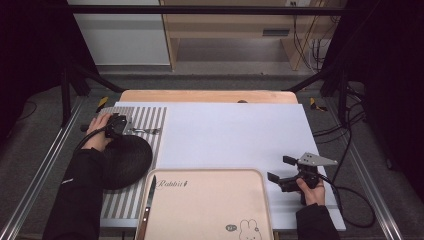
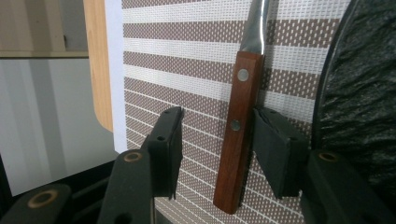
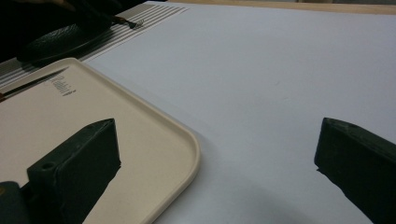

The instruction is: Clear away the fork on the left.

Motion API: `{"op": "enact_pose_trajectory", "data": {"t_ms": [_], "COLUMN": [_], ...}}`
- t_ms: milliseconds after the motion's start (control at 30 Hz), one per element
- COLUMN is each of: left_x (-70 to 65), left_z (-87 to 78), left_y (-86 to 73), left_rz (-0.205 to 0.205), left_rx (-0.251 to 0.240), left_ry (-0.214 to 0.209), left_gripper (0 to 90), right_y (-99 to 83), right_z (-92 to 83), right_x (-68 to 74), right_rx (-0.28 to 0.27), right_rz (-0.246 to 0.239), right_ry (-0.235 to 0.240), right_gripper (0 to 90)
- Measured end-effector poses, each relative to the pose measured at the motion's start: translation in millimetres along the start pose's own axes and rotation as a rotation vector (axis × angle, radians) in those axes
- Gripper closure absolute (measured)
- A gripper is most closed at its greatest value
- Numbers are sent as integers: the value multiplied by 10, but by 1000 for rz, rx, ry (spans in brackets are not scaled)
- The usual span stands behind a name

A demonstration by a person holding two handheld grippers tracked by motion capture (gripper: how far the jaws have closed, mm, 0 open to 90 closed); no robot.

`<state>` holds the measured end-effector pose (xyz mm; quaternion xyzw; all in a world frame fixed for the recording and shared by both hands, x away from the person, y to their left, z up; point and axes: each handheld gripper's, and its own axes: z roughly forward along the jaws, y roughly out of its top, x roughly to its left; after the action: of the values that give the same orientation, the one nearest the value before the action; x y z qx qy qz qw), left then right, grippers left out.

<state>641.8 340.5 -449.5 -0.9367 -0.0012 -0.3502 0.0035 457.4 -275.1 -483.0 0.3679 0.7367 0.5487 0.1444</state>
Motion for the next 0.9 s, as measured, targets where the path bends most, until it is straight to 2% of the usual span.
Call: {"op": "enact_pose_trajectory", "data": {"t_ms": [267, 567, 833, 900], "left_x": [-35, -81, -101, -106], "left_z": [54, 60, 65, 70], "left_y": [-57, -84, -48, -48], "left_rz": [-36, -5, 53, 52], "left_rx": [-50, -83, -61, -67], "left_ry": [-17, -5, -1, 1], "left_gripper": [625, 691, 738, 749], "right_y": [-1, -2, -1, -1], "right_z": [2, 5, 3, 1], "right_x": [0, 1, -2, -3], "right_rx": [1, 4, 3, 2], "right_rz": [1, 0, 0, 0], "right_ry": [-2, -2, -3, -2], "right_gripper": [2, 2, 2, 2]}}
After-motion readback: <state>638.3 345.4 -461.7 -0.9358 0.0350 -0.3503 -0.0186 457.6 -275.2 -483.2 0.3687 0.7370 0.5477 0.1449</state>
